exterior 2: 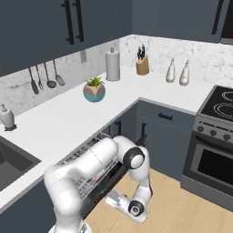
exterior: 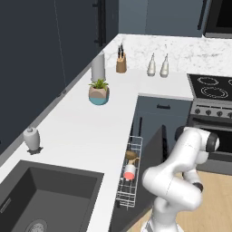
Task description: Pick up the cup and bowl from the counter, place them in the dishwasher, and close the dishwasher door.
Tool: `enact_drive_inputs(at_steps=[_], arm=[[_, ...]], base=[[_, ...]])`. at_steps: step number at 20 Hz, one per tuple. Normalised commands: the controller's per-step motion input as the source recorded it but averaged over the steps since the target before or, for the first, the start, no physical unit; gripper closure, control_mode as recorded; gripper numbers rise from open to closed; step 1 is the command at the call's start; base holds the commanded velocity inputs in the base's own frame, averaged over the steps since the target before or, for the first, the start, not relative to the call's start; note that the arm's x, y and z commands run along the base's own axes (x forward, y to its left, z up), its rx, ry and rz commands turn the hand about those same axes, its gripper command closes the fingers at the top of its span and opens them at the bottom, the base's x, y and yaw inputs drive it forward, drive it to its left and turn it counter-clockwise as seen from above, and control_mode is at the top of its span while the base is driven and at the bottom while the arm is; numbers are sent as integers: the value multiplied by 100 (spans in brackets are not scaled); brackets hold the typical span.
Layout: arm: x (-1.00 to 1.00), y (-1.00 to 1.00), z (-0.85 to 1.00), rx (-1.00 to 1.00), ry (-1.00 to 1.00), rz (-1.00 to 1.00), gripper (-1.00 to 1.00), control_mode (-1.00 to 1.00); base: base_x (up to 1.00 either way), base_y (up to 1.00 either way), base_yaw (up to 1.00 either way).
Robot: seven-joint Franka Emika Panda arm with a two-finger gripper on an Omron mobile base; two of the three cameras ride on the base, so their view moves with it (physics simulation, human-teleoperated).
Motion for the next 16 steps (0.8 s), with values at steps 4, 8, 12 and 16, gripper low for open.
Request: enact_drive_inputs(at_steps=[4, 8, 12, 16], arm=[[2, 100, 58, -17, 2, -13, -100, -100], [5, 100, 24, -11, 0, -20, -100, -100], [0, 100, 0, 0, -6, -20, -100, -100], [0, 100, 0, 0, -10, -22, -100, -100]], base=[[0, 0, 0], [0, 0, 0], [0, 0, 0], [0, 0, 0]])
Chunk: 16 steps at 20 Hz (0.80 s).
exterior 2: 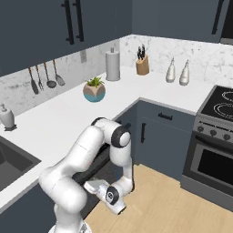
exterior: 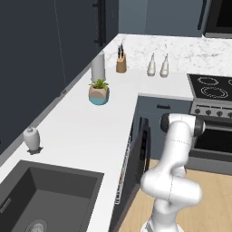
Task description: Pick up the cup and bowl from the counter, place them in the dishwasher, and close the dishwasher door.
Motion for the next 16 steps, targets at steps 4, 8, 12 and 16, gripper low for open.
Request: enact_drive_inputs(at_steps=[4, 8, 12, 16], arm=[[24, 100, 0, 0, 9, -19, -100, -100], [71, 98, 0, -3, 27, -5, -100, -100], [78, 73, 0, -1, 22, 0, -100, -100], [69, 67, 0, -1, 6, 0, -100, -100]], base=[[0, 0, 0], [0, 0, 0], [0, 0, 0], [0, 0, 0]])
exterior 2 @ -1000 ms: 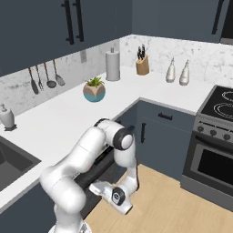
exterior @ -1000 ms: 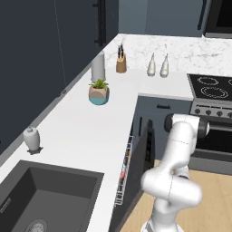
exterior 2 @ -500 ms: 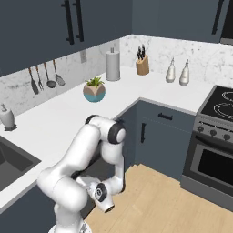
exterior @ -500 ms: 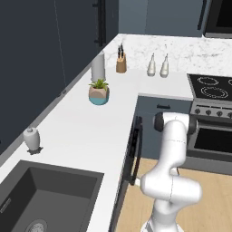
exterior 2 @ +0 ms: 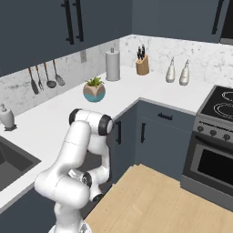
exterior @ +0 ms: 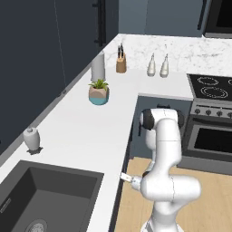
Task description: Pick up the cup and bowl from the counter, place them in the dishwasher, and close the dishwasher door.
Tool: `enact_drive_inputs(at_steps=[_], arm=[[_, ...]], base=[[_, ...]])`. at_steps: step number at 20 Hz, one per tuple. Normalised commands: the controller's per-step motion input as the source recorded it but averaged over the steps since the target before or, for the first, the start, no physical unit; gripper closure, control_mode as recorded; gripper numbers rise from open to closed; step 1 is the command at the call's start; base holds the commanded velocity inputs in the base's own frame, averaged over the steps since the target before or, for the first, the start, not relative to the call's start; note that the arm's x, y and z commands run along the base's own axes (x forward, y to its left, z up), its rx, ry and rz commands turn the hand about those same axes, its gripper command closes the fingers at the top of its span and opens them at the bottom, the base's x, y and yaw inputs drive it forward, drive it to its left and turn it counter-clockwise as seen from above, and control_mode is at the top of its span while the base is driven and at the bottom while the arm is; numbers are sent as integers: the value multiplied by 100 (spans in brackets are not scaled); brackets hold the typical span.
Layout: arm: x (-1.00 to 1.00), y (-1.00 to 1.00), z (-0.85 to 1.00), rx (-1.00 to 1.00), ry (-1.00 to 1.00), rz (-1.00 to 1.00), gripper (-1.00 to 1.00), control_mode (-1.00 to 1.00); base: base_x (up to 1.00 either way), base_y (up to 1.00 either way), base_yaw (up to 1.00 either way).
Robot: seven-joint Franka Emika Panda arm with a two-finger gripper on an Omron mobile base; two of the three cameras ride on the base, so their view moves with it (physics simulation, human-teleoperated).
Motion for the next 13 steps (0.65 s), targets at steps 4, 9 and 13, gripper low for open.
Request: enact_drive_inputs(at_steps=[4, 9, 13], arm=[[46, 60, -6, 0, 0, 0, -100, -100], [55, 32, -1, 0, 0, 3, -100, -100], [77, 22, 0, 0, 0, 2, -100, -100]], base=[[0, 0, 0], [0, 0, 0], [0, 0, 0]])
